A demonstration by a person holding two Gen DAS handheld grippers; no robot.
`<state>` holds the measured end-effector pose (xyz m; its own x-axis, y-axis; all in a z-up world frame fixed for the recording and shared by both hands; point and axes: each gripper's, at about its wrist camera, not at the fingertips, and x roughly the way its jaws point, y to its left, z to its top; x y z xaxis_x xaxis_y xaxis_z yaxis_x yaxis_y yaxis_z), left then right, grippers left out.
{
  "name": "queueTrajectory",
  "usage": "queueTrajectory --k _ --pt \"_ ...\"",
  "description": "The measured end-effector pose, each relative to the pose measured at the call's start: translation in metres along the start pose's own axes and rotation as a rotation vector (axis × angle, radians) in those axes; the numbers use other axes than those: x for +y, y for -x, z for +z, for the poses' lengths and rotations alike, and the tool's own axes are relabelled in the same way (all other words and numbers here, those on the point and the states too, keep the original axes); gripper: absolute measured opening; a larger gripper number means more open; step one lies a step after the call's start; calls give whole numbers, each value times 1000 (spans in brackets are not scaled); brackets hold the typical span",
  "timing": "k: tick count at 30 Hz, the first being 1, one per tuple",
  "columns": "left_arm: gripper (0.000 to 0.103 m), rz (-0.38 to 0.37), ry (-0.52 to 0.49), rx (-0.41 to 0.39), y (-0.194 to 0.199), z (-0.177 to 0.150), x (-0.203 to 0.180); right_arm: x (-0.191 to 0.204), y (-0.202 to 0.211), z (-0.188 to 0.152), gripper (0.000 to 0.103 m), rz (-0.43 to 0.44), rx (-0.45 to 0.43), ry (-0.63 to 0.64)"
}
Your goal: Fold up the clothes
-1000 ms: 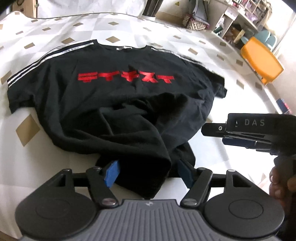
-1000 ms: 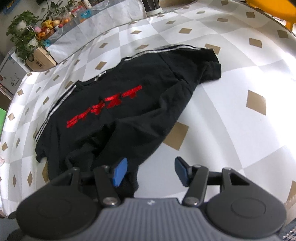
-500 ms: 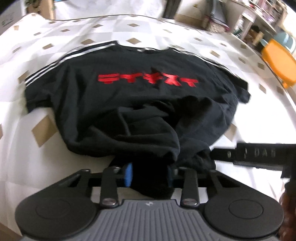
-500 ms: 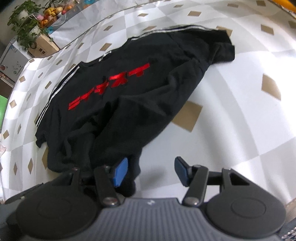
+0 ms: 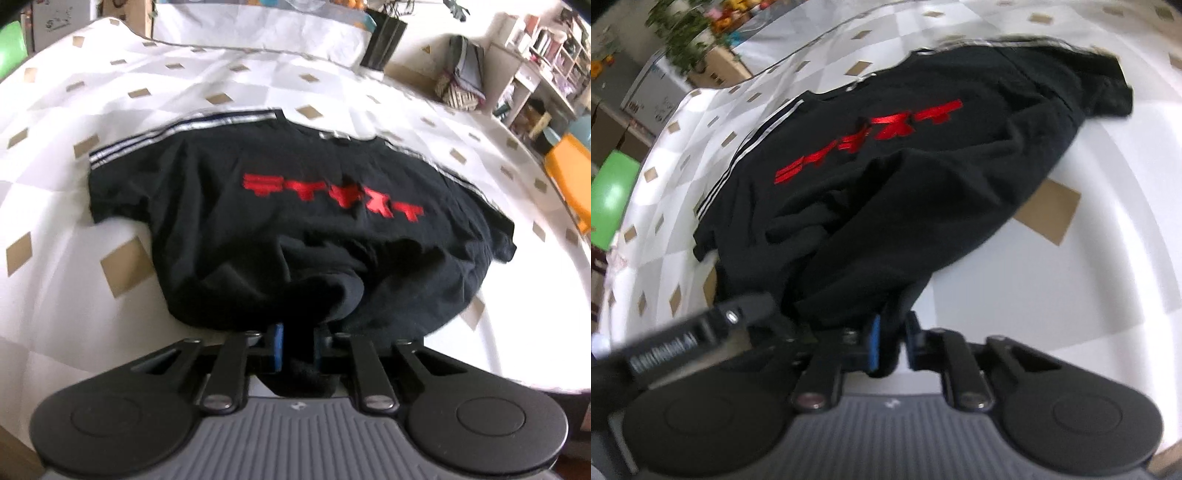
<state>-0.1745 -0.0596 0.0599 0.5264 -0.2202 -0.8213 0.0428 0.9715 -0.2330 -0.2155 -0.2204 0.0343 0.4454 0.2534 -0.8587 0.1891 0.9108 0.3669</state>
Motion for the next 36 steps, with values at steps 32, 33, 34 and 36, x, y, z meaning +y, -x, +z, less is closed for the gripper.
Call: queueTrajectory --k 32,33,34,36 --pt "21 -36 15 65 27 -11 14 -62 126 15 43 -253 -388 -226" --pt "23 -37 -10 76 26 -13 9 -63 125 15 44 -250 -385 -237" --pt "24 -40 -22 79 25 -14 6 -65 125 16 45 -252 -386 -245" --pt "25 -47 -46 85 22 -17 0 -66 126 17 49 -245 -395 -259"
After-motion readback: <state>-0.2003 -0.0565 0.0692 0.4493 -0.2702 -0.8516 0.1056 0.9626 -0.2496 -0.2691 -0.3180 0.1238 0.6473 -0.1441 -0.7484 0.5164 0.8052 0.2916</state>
